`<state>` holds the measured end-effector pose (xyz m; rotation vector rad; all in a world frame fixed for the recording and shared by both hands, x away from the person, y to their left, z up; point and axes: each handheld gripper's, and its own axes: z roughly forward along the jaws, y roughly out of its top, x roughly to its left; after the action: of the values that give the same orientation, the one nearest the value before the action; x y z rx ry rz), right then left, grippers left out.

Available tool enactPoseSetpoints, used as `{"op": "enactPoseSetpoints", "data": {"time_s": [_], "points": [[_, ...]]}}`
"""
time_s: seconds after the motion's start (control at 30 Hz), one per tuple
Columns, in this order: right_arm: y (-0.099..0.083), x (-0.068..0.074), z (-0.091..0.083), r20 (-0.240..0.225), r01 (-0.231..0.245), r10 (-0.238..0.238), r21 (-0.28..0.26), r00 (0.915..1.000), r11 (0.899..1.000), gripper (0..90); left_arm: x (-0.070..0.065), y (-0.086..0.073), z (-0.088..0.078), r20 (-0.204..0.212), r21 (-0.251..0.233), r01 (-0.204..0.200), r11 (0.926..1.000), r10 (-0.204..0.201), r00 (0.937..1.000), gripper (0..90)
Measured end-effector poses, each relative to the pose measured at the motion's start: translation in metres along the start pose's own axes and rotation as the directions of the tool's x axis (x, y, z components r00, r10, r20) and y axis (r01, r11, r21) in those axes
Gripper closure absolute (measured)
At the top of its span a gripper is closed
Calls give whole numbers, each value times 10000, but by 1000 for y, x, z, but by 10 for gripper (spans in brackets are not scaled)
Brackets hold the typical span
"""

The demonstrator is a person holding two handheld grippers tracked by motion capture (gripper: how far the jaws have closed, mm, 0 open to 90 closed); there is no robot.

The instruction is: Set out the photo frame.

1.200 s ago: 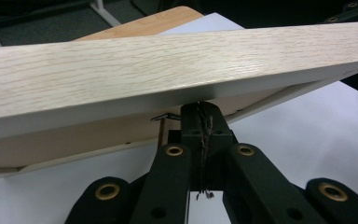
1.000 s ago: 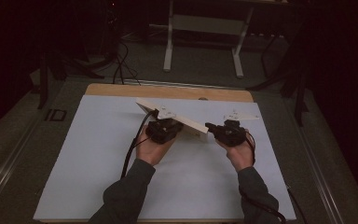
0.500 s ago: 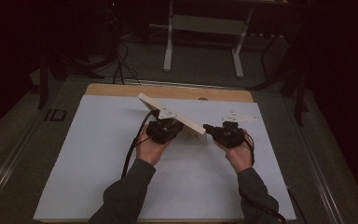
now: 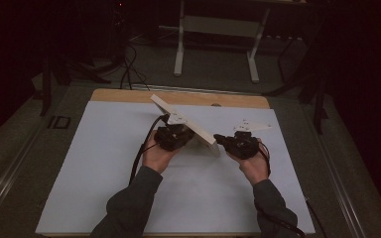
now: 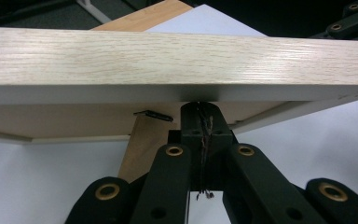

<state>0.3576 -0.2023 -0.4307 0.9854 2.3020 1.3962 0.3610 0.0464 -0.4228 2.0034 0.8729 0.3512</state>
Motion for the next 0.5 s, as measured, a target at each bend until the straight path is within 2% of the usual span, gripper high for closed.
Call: {"op": "enactPoseSetpoints", "data": {"time_s": [0.5], "points": [[2,10,1,-465,460,-450,208,9979,9987,900,6,0,0,297,-56,55,10000,-53,9995,900]]}}
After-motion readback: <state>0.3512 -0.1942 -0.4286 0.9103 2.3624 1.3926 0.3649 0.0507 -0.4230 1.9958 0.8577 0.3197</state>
